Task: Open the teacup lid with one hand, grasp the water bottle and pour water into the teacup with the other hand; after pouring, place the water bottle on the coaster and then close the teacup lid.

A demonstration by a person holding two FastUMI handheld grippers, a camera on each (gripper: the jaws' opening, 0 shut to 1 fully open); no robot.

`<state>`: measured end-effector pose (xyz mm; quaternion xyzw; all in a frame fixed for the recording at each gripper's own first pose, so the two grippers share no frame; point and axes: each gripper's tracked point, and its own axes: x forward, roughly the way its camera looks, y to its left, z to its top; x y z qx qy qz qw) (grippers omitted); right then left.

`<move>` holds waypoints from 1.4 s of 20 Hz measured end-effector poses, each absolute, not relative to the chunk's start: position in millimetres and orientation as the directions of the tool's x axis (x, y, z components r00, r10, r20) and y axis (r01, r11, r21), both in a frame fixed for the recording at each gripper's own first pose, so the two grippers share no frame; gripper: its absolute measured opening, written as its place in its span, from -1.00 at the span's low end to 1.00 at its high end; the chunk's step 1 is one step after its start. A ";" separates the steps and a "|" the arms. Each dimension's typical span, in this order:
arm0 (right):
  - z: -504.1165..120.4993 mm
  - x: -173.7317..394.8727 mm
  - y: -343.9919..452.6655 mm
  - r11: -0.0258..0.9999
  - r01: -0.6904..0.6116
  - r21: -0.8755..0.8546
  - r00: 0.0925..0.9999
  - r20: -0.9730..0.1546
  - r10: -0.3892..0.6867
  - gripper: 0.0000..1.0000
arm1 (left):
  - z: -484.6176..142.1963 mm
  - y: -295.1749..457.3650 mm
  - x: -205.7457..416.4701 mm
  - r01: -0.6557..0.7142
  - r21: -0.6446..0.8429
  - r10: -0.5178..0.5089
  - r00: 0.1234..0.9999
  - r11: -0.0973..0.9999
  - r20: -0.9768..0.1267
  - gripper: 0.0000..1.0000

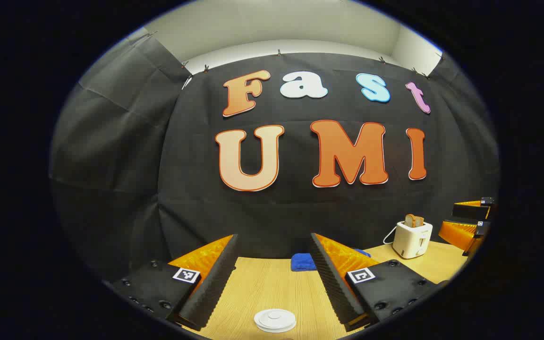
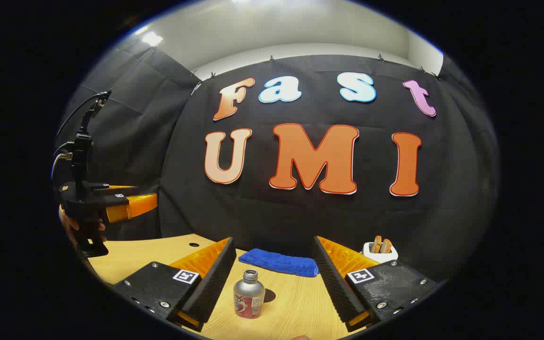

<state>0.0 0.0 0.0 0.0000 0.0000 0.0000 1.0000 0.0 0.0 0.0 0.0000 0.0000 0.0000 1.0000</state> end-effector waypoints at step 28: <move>-21.6 7.1 18.0 0.998 -0.054 0.016 0.997 -0.047 0.055 0.97 | -26.2 1.2 4.5 0.005 0.004 -0.005 0.999 1.000 -0.052 0.92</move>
